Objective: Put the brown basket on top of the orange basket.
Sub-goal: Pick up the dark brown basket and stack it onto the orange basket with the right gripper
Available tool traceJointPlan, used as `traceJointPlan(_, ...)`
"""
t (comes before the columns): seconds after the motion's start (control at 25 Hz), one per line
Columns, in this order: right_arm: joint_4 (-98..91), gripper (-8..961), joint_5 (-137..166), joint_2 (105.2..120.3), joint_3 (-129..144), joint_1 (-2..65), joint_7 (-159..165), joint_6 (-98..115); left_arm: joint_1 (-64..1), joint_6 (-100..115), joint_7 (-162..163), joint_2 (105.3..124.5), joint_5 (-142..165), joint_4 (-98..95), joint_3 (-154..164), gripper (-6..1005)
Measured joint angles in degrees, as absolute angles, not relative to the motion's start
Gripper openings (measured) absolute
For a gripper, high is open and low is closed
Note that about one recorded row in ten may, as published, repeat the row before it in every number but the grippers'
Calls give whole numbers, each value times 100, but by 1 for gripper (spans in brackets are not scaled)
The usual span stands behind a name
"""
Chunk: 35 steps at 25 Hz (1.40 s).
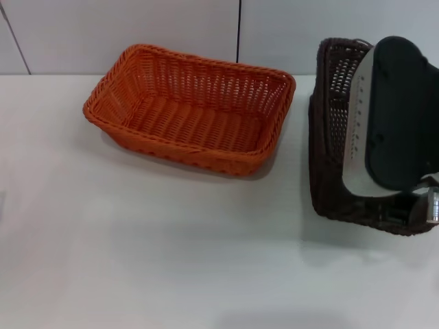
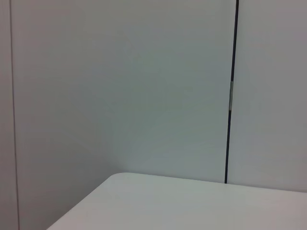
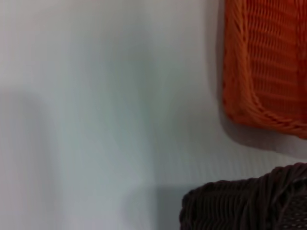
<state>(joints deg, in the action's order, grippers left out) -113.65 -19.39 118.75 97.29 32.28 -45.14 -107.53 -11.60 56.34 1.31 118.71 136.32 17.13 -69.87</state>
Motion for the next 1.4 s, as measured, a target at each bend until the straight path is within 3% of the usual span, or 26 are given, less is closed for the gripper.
traceJointPlan(0.56, -11772, 148, -1419, 11874, 10413, 3580, -4665, -10540, -1188, 5652, 132, 11854, 13631, 1650, -6987, 770)
traceJointPlan(1.4, -10838, 149, -1468, 11867, 10418, 3455, -8655, -8125, -1172, 5622, 132, 11875, 13623, 1667, -6995, 770)
